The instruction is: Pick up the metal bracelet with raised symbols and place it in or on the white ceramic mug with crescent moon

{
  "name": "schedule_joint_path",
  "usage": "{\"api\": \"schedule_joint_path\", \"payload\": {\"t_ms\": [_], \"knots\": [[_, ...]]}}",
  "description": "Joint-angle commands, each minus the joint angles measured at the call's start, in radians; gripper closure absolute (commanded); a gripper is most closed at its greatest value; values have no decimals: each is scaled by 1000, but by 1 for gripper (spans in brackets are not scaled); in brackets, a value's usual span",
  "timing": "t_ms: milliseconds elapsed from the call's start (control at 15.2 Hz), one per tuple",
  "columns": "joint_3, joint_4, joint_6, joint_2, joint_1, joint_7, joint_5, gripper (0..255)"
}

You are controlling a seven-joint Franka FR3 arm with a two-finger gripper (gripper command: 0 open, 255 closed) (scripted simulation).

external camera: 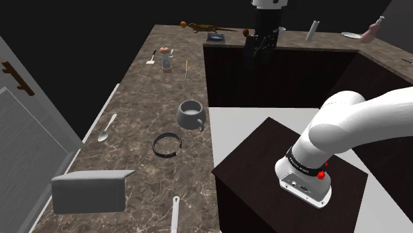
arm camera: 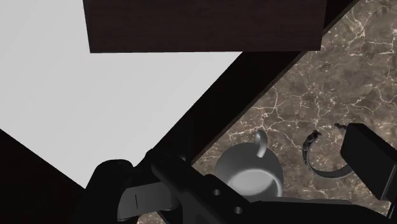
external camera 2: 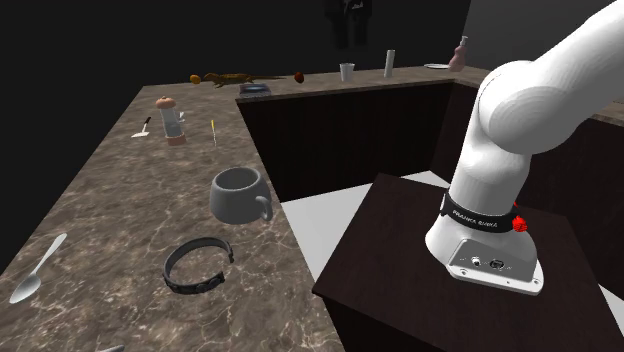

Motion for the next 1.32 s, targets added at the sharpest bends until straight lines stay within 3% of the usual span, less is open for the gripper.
{"api": "schedule_joint_path", "payload": {"t_ms": [0, 660, 1254], "knots": [[0, 0, 0, 0, 0, 0, 0, 0], [123, -141, 377, 189, 39, 68, 56, 0], [237, -140, 715, 491, 49, 157, 37, 0]]}}
